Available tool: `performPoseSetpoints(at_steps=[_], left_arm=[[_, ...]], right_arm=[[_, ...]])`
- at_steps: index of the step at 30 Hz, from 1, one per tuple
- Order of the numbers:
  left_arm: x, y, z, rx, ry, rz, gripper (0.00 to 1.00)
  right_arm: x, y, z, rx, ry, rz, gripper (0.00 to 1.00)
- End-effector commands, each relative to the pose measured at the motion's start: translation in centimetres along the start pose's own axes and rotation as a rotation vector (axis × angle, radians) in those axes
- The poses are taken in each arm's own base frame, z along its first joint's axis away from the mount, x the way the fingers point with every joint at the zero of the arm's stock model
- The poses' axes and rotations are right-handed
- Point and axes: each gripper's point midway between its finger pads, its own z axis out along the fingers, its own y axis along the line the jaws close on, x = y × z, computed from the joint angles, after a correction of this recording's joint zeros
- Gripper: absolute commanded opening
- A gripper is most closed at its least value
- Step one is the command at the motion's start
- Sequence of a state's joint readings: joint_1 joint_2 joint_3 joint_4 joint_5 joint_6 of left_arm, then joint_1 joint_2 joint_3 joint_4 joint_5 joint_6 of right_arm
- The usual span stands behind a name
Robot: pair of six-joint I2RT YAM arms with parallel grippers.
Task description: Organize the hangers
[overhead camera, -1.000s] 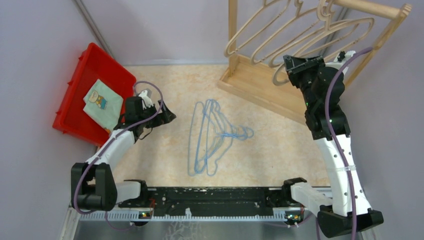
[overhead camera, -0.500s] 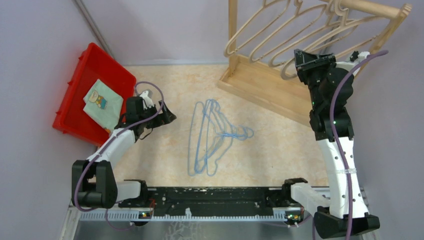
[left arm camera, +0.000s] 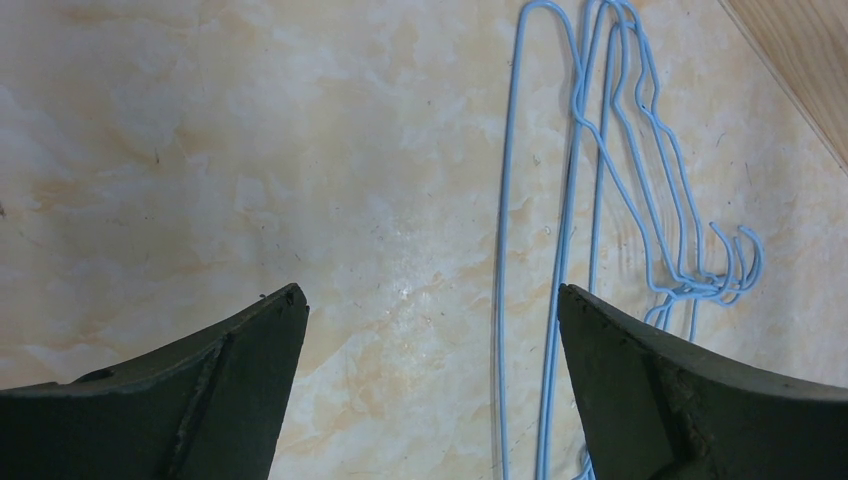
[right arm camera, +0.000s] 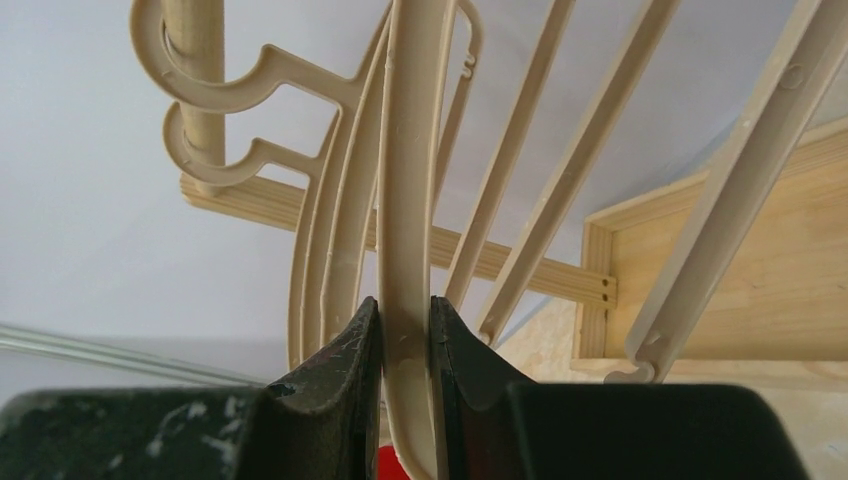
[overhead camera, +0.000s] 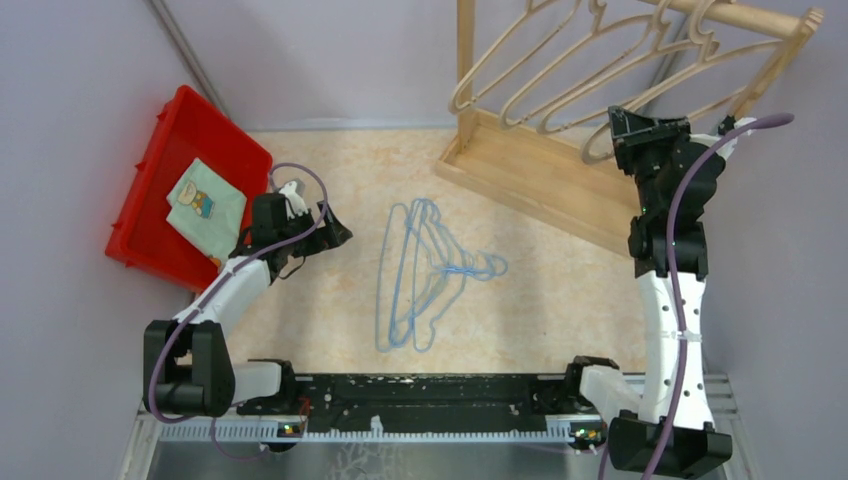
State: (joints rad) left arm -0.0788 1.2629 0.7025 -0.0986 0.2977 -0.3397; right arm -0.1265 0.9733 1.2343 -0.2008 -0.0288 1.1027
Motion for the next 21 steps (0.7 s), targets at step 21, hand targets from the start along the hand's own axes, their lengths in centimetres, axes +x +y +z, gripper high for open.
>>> performPoseSetpoints(at_steps=[21], left_arm=[[-0.3, 0.2, 0.5, -0.012, 0.0, 0.02, 1.0]], right_arm=[[-0.6, 0.6, 1.7, -0.042, 0.049, 0.173, 0.11]])
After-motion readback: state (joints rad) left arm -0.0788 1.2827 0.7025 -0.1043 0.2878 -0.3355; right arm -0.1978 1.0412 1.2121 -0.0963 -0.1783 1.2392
